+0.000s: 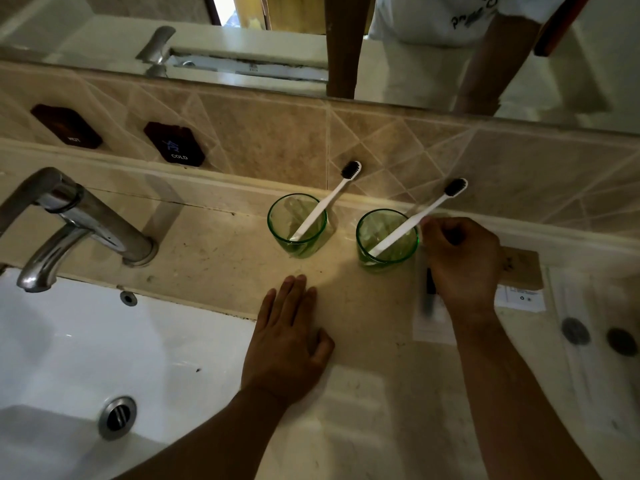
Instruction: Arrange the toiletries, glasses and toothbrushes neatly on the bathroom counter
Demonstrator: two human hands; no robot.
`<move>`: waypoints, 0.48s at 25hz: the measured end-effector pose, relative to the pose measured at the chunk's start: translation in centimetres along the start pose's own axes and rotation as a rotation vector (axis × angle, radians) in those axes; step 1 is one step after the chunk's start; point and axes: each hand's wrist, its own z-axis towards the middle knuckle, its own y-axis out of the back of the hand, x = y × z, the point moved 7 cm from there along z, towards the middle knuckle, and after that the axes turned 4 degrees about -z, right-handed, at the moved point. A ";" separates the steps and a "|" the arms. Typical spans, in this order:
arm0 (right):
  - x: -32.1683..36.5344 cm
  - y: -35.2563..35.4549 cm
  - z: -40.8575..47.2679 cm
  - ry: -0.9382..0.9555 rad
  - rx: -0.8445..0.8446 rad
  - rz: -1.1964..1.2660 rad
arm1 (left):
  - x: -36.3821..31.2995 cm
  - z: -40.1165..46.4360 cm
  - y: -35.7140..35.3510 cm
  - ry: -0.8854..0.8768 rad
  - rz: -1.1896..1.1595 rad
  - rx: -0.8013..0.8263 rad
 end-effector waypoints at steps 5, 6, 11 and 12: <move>0.3 -0.2 0.4 0.000 0.015 0.022 | 0.0 0.0 0.0 0.018 0.021 0.023; 0.3 -0.2 0.5 0.005 0.016 0.013 | 0.1 0.0 -0.1 0.020 0.015 0.015; -0.4 -0.1 -0.1 0.022 0.021 0.035 | -0.3 0.0 0.3 0.005 -0.013 -0.018; -0.6 -0.1 -0.3 0.034 0.018 0.051 | -0.4 -0.1 0.2 0.001 -0.008 -0.015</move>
